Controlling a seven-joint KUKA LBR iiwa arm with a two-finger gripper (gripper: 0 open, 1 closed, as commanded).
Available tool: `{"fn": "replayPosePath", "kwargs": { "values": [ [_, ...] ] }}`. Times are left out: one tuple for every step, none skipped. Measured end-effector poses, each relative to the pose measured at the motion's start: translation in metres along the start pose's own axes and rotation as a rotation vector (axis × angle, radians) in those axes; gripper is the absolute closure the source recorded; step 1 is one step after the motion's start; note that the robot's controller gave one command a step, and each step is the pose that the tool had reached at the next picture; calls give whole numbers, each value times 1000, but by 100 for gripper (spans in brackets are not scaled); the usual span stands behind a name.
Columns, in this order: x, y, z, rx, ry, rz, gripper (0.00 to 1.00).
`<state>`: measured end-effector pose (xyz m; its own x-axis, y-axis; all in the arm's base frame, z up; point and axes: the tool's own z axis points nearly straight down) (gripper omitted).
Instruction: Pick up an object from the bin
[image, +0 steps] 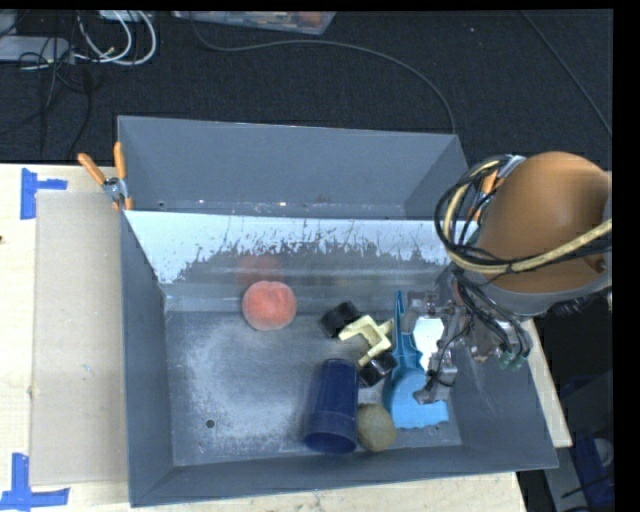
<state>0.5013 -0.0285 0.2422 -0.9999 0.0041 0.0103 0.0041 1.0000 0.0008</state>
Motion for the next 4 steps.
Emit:
{"fn": "replayPosePath", "kwargs": {
  "values": [
    [-1,0,-4,0,-9,-1,0],
    [-22,-3,50,1,-10,-97,0],
    [-45,-2,84,0,-6,-200,0],
    [-44,-2,90,1,-8,-352,0]
  ]
}}
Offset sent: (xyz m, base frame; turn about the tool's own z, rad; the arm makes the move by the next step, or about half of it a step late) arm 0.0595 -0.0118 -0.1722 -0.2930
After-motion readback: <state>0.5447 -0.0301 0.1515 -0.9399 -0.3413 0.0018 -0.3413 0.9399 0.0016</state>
